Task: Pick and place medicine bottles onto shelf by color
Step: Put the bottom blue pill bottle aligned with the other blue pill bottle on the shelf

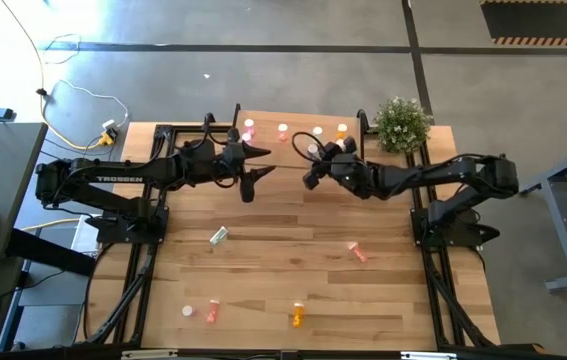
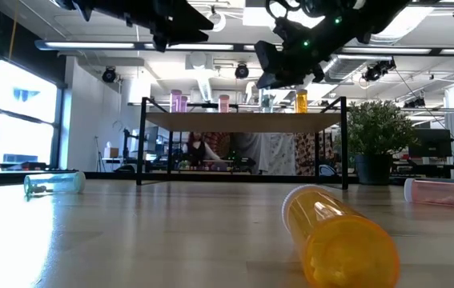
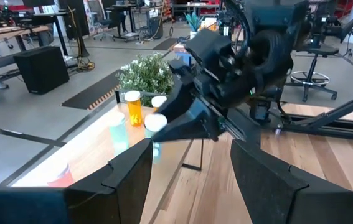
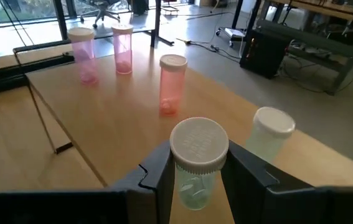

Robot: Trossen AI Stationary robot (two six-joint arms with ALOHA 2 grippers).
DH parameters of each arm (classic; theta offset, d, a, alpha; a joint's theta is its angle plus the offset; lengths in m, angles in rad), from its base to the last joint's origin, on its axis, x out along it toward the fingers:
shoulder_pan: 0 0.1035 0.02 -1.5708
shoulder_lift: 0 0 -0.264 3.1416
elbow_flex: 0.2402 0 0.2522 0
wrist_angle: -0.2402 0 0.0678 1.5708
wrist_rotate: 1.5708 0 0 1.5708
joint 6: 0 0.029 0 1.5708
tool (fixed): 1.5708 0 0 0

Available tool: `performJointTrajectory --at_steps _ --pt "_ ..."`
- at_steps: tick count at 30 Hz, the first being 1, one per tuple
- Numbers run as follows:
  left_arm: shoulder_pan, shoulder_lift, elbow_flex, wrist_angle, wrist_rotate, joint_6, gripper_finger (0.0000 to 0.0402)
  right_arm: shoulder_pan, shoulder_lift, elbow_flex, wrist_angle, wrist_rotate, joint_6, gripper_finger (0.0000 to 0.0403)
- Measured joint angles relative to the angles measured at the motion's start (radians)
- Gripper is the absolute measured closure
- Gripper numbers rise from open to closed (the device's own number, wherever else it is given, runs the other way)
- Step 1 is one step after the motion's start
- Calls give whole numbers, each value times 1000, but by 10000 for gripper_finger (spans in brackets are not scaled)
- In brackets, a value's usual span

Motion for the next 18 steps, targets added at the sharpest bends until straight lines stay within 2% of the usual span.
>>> performJointTrajectory --at_steps 18 --pt "0 0 0 -11 0 0 193 -23 17 22 -102 -7 41 297"
